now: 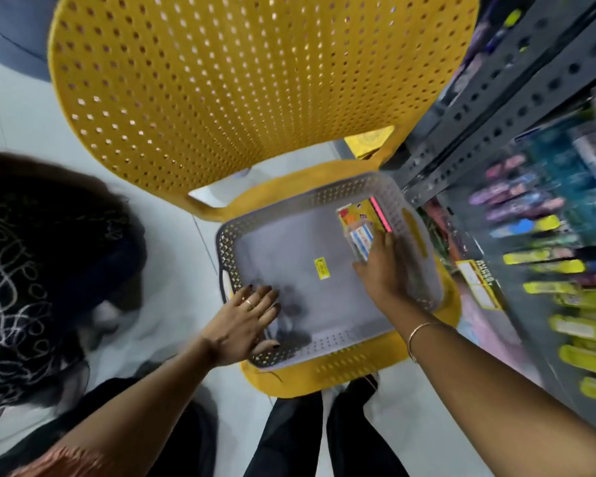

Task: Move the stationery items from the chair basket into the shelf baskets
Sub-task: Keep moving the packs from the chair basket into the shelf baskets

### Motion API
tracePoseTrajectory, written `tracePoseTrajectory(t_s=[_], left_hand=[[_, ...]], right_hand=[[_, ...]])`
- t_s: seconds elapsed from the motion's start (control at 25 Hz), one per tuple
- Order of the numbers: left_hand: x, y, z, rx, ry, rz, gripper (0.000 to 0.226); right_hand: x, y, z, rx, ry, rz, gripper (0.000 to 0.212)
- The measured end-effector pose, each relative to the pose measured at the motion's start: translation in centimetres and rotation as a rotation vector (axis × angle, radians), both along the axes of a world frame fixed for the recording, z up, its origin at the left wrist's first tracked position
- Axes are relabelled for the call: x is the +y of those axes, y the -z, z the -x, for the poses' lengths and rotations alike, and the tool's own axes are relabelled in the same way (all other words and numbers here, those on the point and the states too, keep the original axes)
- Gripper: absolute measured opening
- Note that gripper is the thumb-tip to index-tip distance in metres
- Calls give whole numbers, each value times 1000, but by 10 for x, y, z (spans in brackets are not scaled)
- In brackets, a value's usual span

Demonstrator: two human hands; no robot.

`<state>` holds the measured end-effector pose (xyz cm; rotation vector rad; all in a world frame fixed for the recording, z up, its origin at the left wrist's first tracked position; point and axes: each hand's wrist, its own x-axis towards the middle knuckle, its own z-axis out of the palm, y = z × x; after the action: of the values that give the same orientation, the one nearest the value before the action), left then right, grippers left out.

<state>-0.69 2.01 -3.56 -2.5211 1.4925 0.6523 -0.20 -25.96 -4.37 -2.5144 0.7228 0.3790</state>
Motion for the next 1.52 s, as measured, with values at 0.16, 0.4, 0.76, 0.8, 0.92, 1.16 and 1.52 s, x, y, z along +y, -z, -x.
tracePoseTrajectory(t_s=[0.16,0.4,0.76,0.8,0.92,1.16,1.52], left_hand=[[-1,1,-2,-31,-7,59,78],[-2,1,1,-81,13,92,70],[-86,-89,-28,-130,8,340,73],[-106,-111,-36,-167,31,386,74],[-158,-172,-52,-255,106,484,72],[-257,-310,-34,-336,269,808,59],[-403,-416,221,-58,741,1106,54]], right_hand=[[2,1,-2,-53,-1,76,57],[-4,-14,-2,-98,-51,74,59],[-51,-177,-16,-367,-159,34,47],[-59,-210,-15,-415,-165,61,47],[-81,-303,-4,-516,-171,157,56],[-146,-459,72,-647,-8,331,65],[-254,-563,356,-489,346,580,56]])
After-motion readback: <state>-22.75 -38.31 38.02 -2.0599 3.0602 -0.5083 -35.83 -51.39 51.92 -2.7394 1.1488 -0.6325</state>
